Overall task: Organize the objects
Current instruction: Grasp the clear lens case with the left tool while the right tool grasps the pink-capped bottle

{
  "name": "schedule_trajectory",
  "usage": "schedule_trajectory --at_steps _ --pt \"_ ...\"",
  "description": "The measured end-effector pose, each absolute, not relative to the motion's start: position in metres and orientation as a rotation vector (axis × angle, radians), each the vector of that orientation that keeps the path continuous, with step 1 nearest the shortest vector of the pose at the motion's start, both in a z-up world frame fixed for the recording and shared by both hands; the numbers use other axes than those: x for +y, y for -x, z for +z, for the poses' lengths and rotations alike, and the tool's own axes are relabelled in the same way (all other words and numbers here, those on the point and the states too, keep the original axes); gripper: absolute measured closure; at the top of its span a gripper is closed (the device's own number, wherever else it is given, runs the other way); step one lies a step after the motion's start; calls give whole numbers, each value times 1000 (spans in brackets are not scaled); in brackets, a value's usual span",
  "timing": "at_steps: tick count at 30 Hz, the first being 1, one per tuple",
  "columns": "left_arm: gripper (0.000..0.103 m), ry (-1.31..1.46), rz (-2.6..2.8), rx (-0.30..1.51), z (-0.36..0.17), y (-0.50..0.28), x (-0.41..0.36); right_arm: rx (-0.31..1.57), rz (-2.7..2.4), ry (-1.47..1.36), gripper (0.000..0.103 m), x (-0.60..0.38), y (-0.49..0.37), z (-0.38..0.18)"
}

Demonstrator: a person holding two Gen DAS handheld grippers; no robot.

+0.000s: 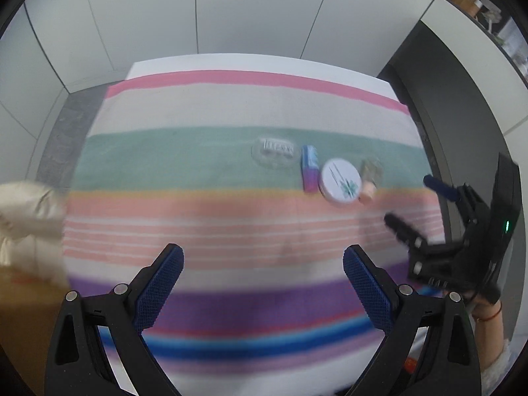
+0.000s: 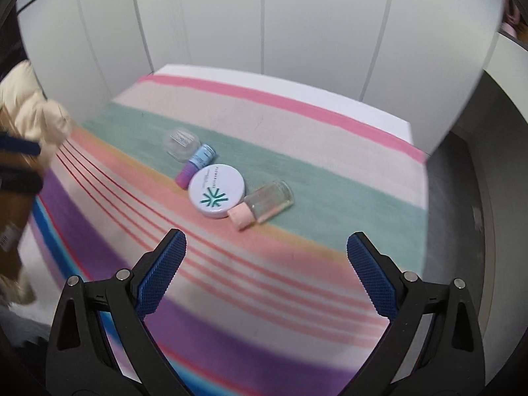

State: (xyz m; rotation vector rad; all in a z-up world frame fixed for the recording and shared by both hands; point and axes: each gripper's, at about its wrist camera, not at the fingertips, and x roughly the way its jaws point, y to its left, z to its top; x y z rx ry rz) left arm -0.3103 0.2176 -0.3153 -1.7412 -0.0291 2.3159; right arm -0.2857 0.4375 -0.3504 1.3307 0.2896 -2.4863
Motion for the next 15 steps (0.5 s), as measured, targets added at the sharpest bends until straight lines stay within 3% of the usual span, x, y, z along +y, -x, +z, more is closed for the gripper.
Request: schedule_trajectory --at_steps 8,12,13,14,15 --pt "5 1798 2284 91 -375 374 244 342 -2438 -1297 10 441 319 -389" --pt "5 1796 2278 83 -392 386 248 464 -2409 -1226 12 425 321 -392" --pt "5 1796 2276 80 -394 387 249 477 -2397 -1217 18 424 319 -392" --pt "5 1798 2275 81 -397 389 249 486 -2376 -1213 33 420 320 -393" --pt "5 1798 2276 82 -399 391 250 480 -2372 -1210 36 419 320 -393"
